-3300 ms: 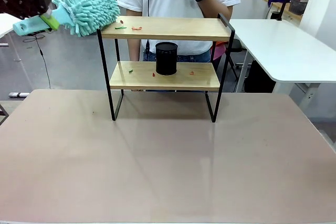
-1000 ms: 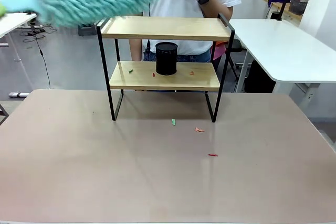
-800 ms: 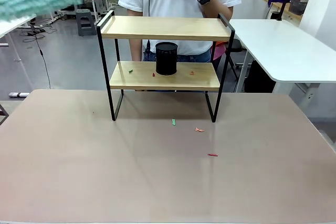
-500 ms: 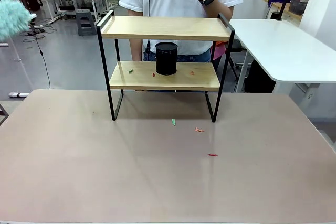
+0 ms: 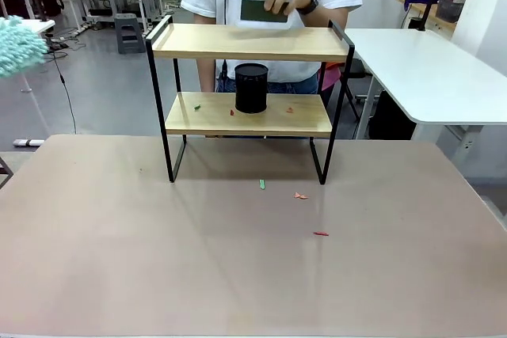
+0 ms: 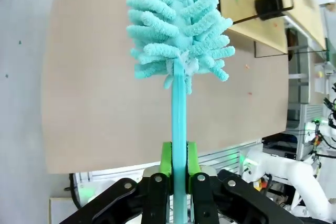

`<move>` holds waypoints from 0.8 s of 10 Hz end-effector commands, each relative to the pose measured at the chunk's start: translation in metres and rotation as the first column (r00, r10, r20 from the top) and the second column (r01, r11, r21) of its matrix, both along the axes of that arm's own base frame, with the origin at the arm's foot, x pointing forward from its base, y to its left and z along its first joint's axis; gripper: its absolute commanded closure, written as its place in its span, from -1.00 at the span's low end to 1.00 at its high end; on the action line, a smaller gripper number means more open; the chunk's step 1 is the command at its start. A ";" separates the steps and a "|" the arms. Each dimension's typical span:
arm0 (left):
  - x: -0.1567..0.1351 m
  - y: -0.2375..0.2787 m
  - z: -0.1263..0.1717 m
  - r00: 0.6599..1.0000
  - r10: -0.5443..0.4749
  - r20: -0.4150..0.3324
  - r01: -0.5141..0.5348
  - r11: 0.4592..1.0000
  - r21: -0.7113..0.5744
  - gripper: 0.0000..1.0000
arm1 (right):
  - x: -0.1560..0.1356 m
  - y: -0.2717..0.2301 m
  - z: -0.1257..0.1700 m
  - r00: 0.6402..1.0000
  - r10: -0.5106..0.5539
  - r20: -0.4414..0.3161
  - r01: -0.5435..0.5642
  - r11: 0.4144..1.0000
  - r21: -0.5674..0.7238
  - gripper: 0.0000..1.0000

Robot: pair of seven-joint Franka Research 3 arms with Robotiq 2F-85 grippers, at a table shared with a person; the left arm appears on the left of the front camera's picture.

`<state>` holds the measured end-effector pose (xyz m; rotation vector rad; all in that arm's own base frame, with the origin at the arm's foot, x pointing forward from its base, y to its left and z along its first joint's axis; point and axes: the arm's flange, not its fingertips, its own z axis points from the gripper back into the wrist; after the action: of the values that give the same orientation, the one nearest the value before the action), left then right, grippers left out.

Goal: Clean the shelf.
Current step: Clean the specific tier of the Shelf with the Duster once objects are removed, then clean the remaining tier of the Shelf with the Duster once objects are removed.

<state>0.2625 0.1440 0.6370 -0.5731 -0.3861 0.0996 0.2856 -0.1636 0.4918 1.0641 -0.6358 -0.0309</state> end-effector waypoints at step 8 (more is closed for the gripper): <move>0.001 -0.003 0.000 1.000 -0.021 0.022 0.021 1.000 -0.023 0.75 | 0.002 0.000 0.000 0.999 0.000 0.037 0.000 1.000 0.007 -1.00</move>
<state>0.2635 0.1422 0.6371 -0.5864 -0.3787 0.0842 0.2856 -0.1637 0.4918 1.0640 -0.6359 -0.0309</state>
